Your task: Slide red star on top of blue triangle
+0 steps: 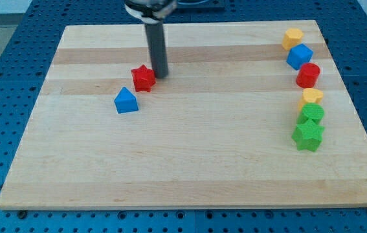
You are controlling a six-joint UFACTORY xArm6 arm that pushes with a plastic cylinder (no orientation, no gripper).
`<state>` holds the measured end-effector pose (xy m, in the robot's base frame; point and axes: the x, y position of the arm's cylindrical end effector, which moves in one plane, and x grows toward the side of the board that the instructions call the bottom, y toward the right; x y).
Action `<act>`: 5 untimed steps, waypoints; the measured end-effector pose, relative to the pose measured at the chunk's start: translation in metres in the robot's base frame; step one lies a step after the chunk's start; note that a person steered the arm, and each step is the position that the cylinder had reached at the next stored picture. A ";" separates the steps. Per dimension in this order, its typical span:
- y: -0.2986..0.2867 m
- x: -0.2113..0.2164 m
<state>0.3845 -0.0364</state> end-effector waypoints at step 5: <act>-0.088 -0.029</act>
